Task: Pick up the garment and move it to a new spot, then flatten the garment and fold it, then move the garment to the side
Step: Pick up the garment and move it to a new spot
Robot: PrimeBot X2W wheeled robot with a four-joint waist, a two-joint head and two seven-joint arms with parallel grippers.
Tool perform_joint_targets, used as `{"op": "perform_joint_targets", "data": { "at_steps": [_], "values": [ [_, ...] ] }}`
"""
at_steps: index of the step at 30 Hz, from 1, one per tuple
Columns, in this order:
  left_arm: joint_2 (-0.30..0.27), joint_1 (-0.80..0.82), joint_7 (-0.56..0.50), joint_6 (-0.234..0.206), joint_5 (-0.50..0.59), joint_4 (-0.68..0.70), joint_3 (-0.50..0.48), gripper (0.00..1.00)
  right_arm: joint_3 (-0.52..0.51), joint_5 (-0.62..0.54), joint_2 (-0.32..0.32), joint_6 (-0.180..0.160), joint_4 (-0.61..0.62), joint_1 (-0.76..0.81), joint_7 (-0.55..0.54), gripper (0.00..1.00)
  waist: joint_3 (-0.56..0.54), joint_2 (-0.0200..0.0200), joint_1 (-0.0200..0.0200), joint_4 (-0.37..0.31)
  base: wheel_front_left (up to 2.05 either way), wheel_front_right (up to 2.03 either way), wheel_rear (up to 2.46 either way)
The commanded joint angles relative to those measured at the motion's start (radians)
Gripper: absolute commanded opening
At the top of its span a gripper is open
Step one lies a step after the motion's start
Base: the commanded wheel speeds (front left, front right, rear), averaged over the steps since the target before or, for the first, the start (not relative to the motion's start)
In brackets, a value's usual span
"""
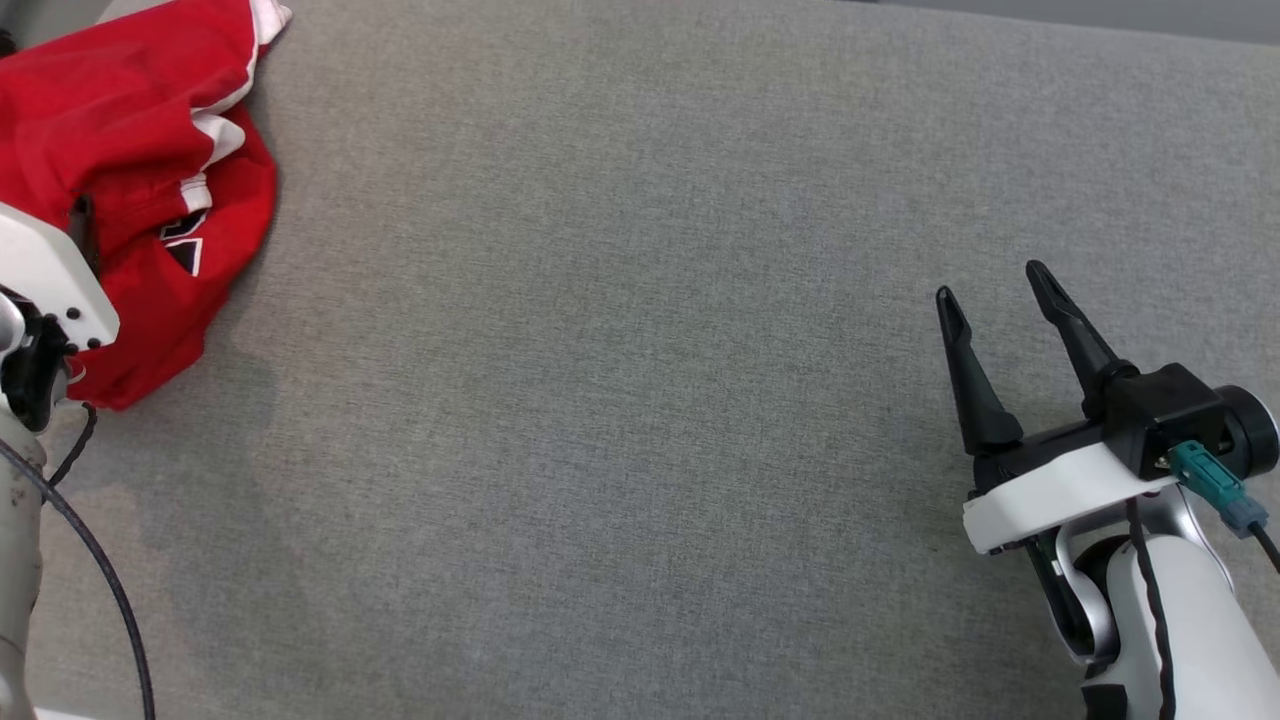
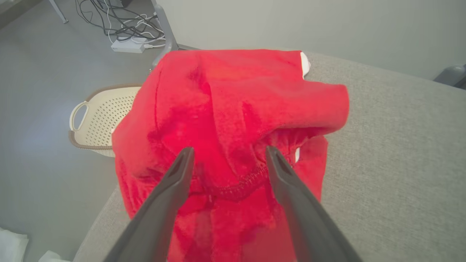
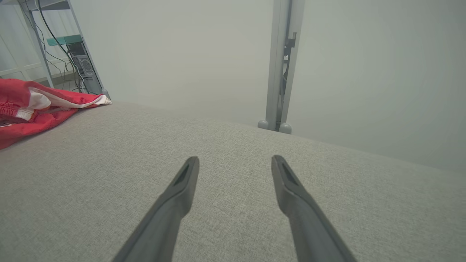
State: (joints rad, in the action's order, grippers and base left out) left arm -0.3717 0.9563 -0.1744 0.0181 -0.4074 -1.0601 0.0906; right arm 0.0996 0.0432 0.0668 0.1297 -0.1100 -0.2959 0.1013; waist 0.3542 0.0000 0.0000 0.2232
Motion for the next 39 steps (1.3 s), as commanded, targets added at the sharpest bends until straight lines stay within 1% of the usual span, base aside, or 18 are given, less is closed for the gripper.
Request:
{"op": "perform_joint_targets", "data": {
  "at_steps": [1, 3, 4, 5, 6, 7, 9, 11, 19, 25, 27, 32, 33, 37, 39],
  "values": [
    [-0.013, 0.027, 0.0, 0.013, -0.007, -0.033, -0.001, 1.0, 0.0, -0.005, 0.008, 0.002, 0.009, -0.015, -0.003, 1.0, 0.024, 0.0, 0.0, -0.022, 0.0, 0.0, 0.0],
    [-0.019, 0.028, 0.002, 0.022, -0.009, -0.066, 0.0, 1.0, -0.001, -0.008, 0.011, 0.002, 0.012, -0.022, -0.003, 1.0, 0.03, 0.0, 0.0, -0.032, 0.0, 0.0, 0.0],
    [-0.023, 0.032, 0.005, 0.029, -0.016, -0.094, -0.002, 0.81, -0.003, -0.005, 0.009, 0.002, 0.011, -0.025, -0.003, 1.0, 0.034, 0.0, 0.0, -0.04, 0.0, 0.0, 0.0],
    [-0.027, 0.034, 0.007, 0.034, -0.017, -0.106, -0.001, 0.49, -0.003, -0.005, 0.009, 0.002, 0.012, -0.025, -0.001, 1.0, 0.035, 0.0, 0.0, -0.043, 0.0, 0.0, 0.0],
    [-0.032, 0.038, 0.018, 0.034, -0.022, -0.113, -0.004, 0.11, -0.003, -0.004, 0.009, 0.002, 0.012, -0.026, -0.001, 1.0, 0.037, 0.0, 0.0, -0.047, 0.0, 0.0, 0.0],
    [-0.037, 0.043, 0.032, 0.031, -0.017, -0.119, -0.002, 0.0, -0.007, -0.004, 0.009, 0.002, 0.012, -0.025, 0.0, 1.0, 0.039, 0.0, 0.0, -0.049, 0.0, 0.0, 0.0],
    [-0.038, 0.047, 0.042, 0.029, -0.017, -0.127, -0.001, 0.0, -0.01, -0.005, 0.009, 0.002, 0.013, -0.025, 0.001, 1.0, 0.04, 0.0, 0.0, -0.049, 0.0, 0.0, 0.0],
    [-0.047, 0.055, 0.079, 0.021, -0.015, -0.131, -0.002, 0.0, -0.013, -0.005, 0.009, 0.002, 0.013, -0.022, 0.002, 1.0, 0.038, 0.0, 0.0, -0.05, 0.0, 0.0, 0.0],
    [-0.078, 0.134, 0.264, 0.006, 0.0, -0.096, 0.001, 0.0, -0.03, -0.003, 0.005, 0.002, 0.003, -0.004, 0.011, 1.0, -0.008, 0.0, 0.0, -0.031, 0.0, 0.0, 0.0],
    [-0.064, 0.164, 0.387, 0.005, 0.001, -0.042, 0.004, 0.0, -0.03, 0.014, -0.003, 0.002, -0.007, 0.004, 0.024, 1.0, -0.074, 0.0, 0.0, -0.024, 0.0, 0.0, 0.0],
    [-0.061, 0.141, 0.41, 0.009, 0.0, -0.015, 0.003, 0.0, -0.027, 0.021, -0.005, 0.002, -0.014, 0.011, 0.026, 1.0, -0.097, 0.0, 0.0, -0.029, 0.0, 0.0, 0.0],
    [-0.029, 0.047, 0.434, -0.007, 0.008, 0.107, 0.007, 0.0, -0.028, 0.032, -0.01, 0.002, -0.023, 0.027, 0.039, 1.0, -0.15, 0.0, 0.0, -0.041, 0.0, 0.0, 0.0],
    [-0.027, 0.02, 0.436, -0.015, 0.015, 0.14, 0.01, 0.0, -0.029, 0.035, -0.011, 0.002, -0.024, 0.033, 0.042, 1.0, -0.159, 0.0, 0.0, -0.044, 0.0, 0.0, 0.0],
    [0.011, -0.122, 0.438, -0.042, 0.011, 0.299, 0.012, 0.0, -0.033, 0.048, -0.013, 0.002, -0.031, 0.048, 0.052, 1.0, -0.193, 0.0, 0.0, -0.067, 0.0, 0.0, 0.0],
    [0.024, -0.201, 0.439, -0.064, 0.013, 0.395, 0.014, 0.0, -0.036, 0.055, -0.012, 0.002, -0.036, 0.058, 0.055, 1.0, -0.205, 0.0, 0.0, -0.082, 0.0, 0.0, 0.0]
  ]
}}
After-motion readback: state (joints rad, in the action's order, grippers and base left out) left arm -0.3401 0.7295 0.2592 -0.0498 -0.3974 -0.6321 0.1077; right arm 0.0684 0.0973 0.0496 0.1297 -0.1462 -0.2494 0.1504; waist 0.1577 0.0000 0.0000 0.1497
